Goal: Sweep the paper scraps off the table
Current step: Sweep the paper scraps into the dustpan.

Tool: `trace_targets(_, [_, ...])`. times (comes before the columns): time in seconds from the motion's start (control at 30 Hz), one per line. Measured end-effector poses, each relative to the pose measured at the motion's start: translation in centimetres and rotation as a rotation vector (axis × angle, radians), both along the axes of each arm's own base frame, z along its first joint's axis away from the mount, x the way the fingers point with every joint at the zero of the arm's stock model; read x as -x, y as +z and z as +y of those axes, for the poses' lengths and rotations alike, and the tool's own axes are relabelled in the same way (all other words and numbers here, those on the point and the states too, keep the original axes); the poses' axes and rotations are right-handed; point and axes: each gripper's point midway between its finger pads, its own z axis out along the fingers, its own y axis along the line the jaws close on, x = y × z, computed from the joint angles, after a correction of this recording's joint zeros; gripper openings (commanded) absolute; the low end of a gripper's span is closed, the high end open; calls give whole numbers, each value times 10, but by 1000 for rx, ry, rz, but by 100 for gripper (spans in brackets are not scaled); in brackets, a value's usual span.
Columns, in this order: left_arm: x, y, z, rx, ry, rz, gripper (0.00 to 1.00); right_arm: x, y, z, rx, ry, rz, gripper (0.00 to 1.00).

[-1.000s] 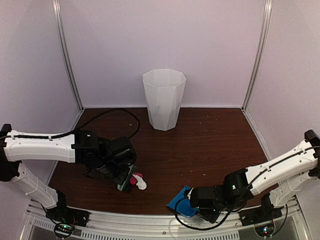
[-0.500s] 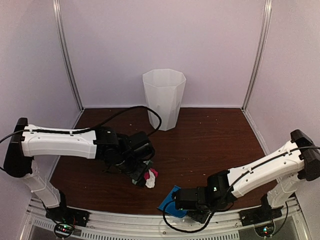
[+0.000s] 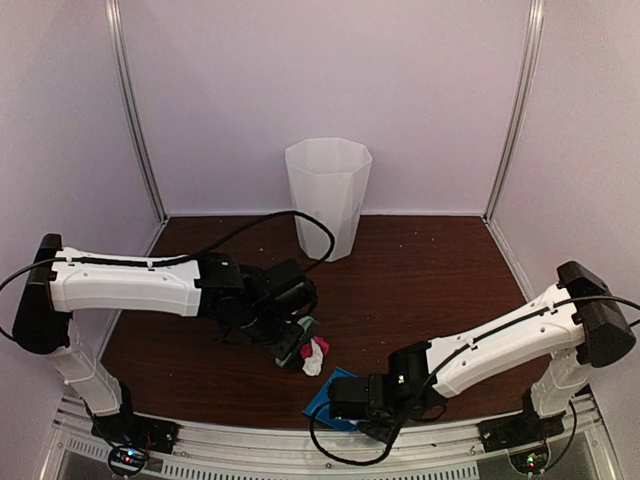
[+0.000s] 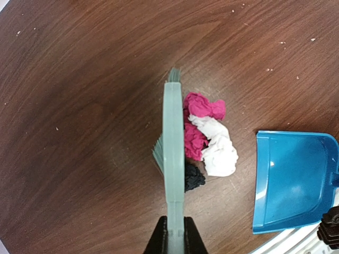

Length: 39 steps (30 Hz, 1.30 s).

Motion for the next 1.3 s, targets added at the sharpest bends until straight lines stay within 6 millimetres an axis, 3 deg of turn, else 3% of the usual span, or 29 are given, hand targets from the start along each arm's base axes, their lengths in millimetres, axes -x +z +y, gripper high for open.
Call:
trace_targets(0.43, [4,2,-8,50,-17,18,0,-32,5,0,6,-72,7,0])
trace_targets(1.3, [32,19,-25,131,-94,40,0,-45,-4,13,-24,-77,-12,0])
